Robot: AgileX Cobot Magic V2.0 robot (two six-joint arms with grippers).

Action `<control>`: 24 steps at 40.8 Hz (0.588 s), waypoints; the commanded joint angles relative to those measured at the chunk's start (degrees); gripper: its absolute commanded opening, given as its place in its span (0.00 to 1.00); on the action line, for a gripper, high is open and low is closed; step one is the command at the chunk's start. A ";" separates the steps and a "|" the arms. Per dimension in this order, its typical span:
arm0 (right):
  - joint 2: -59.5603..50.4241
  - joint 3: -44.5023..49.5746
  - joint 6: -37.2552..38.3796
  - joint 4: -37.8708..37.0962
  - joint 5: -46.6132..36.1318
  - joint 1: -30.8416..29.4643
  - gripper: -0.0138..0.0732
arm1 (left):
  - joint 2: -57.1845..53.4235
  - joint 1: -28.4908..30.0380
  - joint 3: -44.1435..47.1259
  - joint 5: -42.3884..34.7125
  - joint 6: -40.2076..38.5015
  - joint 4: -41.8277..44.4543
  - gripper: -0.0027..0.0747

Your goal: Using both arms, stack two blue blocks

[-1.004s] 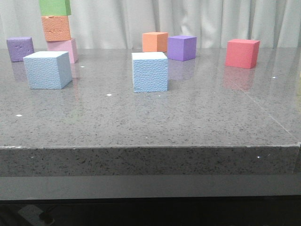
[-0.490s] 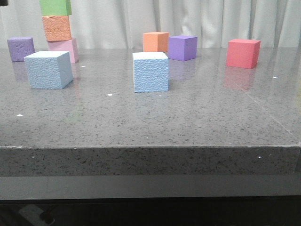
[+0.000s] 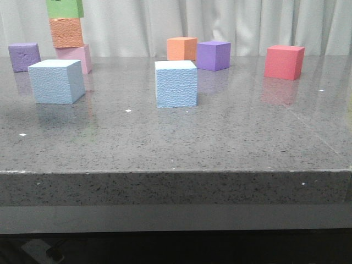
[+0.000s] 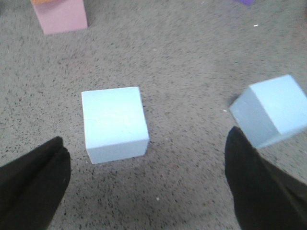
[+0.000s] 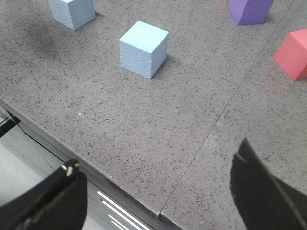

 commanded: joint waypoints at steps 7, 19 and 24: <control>-0.20 -1.36 -0.54 1.06 -4.23 -0.21 0.86 | 10.52 0.90 -13.09 3.43 -4.65 3.17 0.86; -0.20 -1.36 -0.54 1.06 -4.23 -0.21 0.86 | 19.30 0.77 -17.96 5.49 -10.22 8.32 0.86; -0.20 -1.36 -0.54 1.06 -4.23 -0.21 0.86 | 21.36 0.64 -18.05 4.78 -10.22 8.47 0.86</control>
